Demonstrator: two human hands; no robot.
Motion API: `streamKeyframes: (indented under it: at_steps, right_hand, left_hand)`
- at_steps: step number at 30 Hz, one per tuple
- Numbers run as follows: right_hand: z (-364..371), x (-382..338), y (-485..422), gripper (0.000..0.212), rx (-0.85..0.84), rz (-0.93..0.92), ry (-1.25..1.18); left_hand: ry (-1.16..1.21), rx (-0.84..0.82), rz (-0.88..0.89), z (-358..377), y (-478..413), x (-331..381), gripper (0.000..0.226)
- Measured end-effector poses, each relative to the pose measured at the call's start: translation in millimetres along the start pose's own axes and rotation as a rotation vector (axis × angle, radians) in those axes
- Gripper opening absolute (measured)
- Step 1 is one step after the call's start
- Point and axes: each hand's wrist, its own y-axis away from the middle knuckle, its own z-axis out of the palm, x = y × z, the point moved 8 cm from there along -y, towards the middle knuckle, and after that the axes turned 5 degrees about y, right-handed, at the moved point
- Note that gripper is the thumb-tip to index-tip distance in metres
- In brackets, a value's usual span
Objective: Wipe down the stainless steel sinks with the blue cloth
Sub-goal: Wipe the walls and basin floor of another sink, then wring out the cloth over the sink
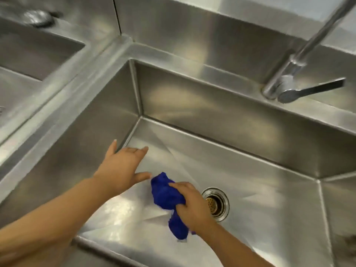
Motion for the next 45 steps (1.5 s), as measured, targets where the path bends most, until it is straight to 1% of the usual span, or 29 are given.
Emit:
streamKeyframes:
  at_steps: [3,5,7,11,13,15,17,19,22,24,26,29,32,34,39,43,45]
  right_hand:
    - [-79.2,-43.1,30.0,0.054,0.163,0.009,-0.115]
    - [-123.3,-66.5,49.0,0.049,0.284,0.010,-0.213]
    - [-161.6,-90.1,68.5,0.055,0.379,0.006,-0.296]
    - [-208.9,-125.1,105.5,0.042,0.468,0.009,-0.402]
    - [-224.2,-139.4,120.1,0.039,0.477,-0.004,-0.410]
    - [-234.9,-149.4,131.2,0.034,0.472,-0.021,-0.421]
    - [-243.9,-157.7,139.7,0.023,0.446,-0.025,-0.450]
    - [-251.6,-163.4,145.7,0.018,0.421,-0.036,-0.470]
    - [-259.5,-166.3,154.0,0.019,0.393,-0.045,-0.481]
    - [-260.9,-163.7,156.5,0.020,0.370,-0.041,-0.476]
    - [-262.0,-161.7,158.5,0.019,0.356,-0.048,-0.482]
    - [-262.6,-161.7,159.0,0.019,0.358,-0.067,-0.500]
    - [-256.8,-170.8,157.3,0.020,0.325,-0.099,-0.487]
    - [-249.8,-179.8,155.6,0.022,0.296,-0.128,-0.462]
    - [-226.3,-196.3,152.1,0.022,0.222,-0.149,-0.463]
    - [-195.2,-211.7,151.9,0.020,0.140,-0.158,-0.492]
    - [-177.8,-222.7,152.0,0.019,0.102,-0.175,-0.494]
  left_hand:
    - [0.143,0.177,0.063,-68.1,26.6,22.8,0.066]
    - [0.194,0.270,0.096,-104.6,40.9,33.4,0.064]
    - [0.240,0.359,0.135,-136.0,51.3,41.5,0.065]
    - [0.376,0.450,0.194,-169.5,69.8,62.2,0.069]
    - [0.450,0.441,0.246,-175.2,76.5,78.6,0.074]
    - [0.515,0.431,0.323,-180.4,84.2,99.3,0.078]
    - [0.597,0.476,0.423,-192.3,94.2,120.5,0.077]
    - [0.700,0.516,0.476,-203.6,101.7,136.0,0.075]
    - [0.918,0.514,0.439,-205.8,99.5,141.3,0.078]
    - [1.000,0.506,0.411,-207.1,99.3,143.6,0.082]
    - [0.999,0.493,0.410,-210.3,102.6,148.9,0.076]
    - [0.947,0.552,0.410,-216.3,115.8,150.1,0.054]
    - [0.949,0.598,0.369,-215.9,132.4,137.3,0.036]
    - [0.960,0.618,0.336,-213.7,142.6,125.4,0.029]
    - [0.919,0.692,0.251,-205.4,175.0,101.1,0.023]
    - [0.908,0.754,0.180,-193.3,205.7,78.6,0.029]
    - [0.907,0.783,0.139,-185.4,222.3,63.7,0.029]
